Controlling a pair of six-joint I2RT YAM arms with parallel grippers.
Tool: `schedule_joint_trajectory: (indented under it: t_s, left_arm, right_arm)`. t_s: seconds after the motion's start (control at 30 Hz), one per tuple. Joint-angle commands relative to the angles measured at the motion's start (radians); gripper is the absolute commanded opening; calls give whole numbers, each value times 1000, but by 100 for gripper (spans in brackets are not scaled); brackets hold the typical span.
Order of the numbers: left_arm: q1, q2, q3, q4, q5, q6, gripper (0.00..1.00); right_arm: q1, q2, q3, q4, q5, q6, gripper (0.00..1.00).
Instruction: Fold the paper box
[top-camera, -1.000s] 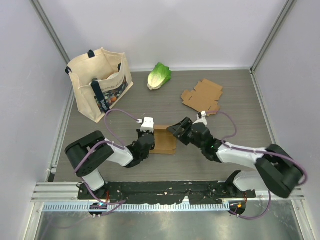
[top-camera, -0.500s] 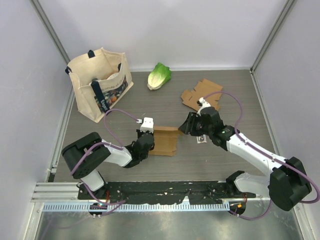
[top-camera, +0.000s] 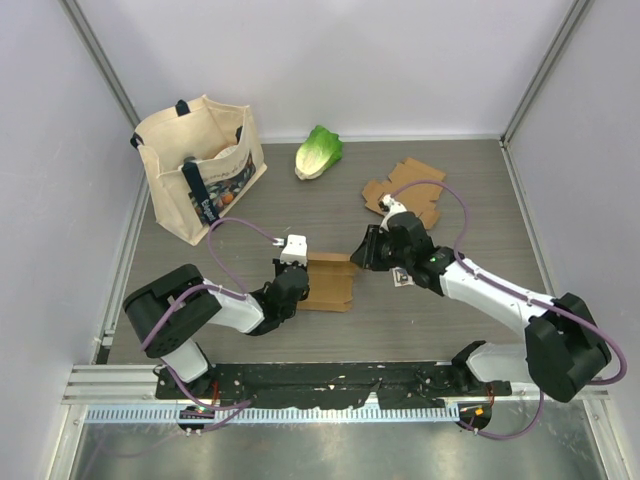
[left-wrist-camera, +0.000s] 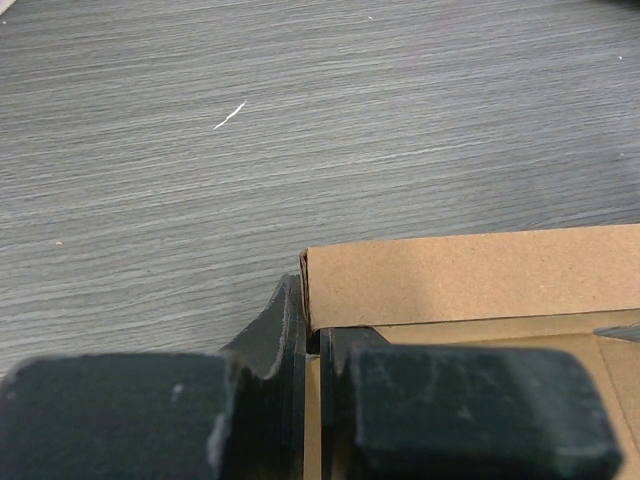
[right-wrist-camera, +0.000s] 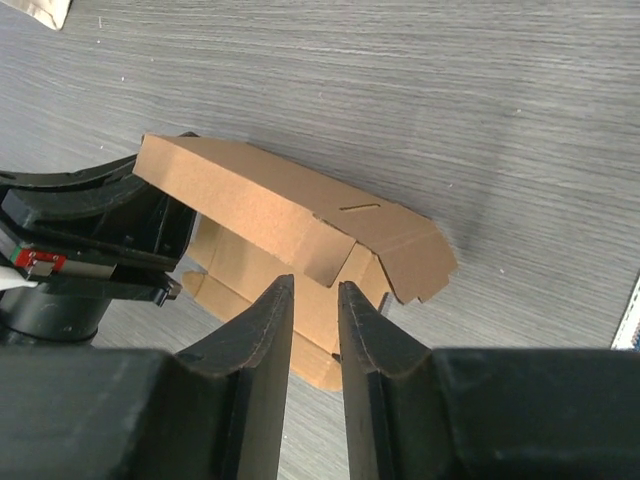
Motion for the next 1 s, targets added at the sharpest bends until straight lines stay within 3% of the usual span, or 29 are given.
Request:
schedule_joint_trajectory:
  t_s: [0.0,0.17,0.33,0.67,0.97]
  left_arm:
    - [-3,-9,10,-22,-26,2,0]
    - [-6,-15,9,-23,-18,-4,0]
    - [-7,-16,6,-23,-18,-6,0]
    - [-9,-10,4,-17,-20,-12,0]
    - [-11,-13,6,-26,-32,-16,0]
  right_arm:
    - [3,35,36,83,1,10,28]
    - [1,55,16,134,16,51,12]
    - [1,96,-30,224,19,101,9]
    - [3,230,-22,306,-54,156,12]
    - [1,-5,16,-17,90,15,23]
